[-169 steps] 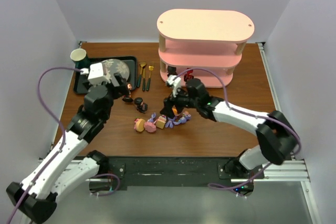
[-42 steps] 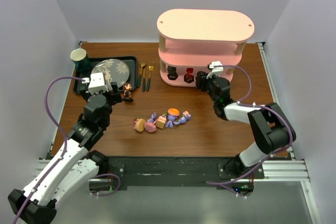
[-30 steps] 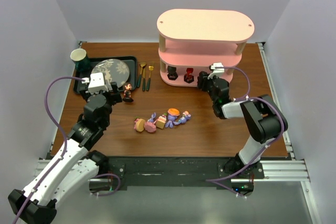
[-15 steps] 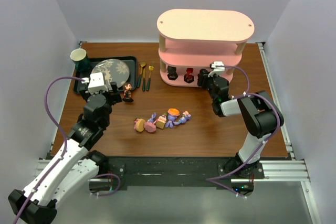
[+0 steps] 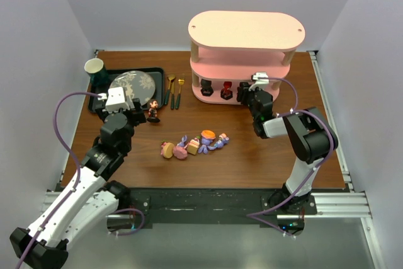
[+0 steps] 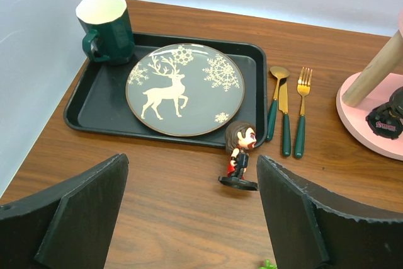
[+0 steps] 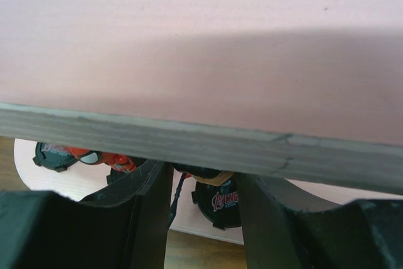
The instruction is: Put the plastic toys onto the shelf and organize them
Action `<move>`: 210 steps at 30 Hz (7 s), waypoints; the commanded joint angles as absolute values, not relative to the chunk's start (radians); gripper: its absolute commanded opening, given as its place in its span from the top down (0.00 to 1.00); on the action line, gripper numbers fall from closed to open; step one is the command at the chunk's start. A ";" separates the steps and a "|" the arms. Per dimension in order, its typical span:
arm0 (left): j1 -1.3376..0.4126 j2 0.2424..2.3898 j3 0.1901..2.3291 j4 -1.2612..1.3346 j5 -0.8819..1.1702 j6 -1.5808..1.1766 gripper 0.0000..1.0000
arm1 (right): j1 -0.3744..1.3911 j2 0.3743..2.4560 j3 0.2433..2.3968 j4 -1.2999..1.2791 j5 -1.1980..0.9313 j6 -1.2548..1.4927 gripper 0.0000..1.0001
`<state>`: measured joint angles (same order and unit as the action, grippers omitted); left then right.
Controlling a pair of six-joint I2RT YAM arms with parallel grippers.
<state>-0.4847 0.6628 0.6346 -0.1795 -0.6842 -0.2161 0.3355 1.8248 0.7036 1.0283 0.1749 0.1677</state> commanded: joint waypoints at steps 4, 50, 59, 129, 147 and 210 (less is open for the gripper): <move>-0.479 0.653 0.630 -0.141 -0.681 -0.206 0.13 | 0.328 1.842 0.739 1.062 0.219 0.184 0.50; -0.138 1.147 0.756 -0.143 -0.012 -0.474 0.16 | 0.331 1.008 0.330 0.469 -0.017 0.347 0.14; -0.126 1.330 0.867 -0.162 0.028 -0.503 0.23 | 0.330 0.954 0.290 0.448 -0.034 0.347 0.14; -0.589 1.158 0.628 0.418 0.035 -0.272 0.78 | 0.494 1.005 0.564 0.367 -0.308 0.601 0.15; -0.719 1.253 0.568 0.638 0.106 -0.216 0.77 | 0.532 1.258 0.672 0.558 -0.471 0.655 0.17; -0.560 1.011 0.686 0.043 -0.091 -0.548 0.00 | 0.316 1.285 0.456 0.850 0.181 0.158 1.00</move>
<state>-0.6662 1.0855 0.6281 0.2039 -0.1024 -0.4656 0.3580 1.2644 0.4774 0.6415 0.0532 0.2325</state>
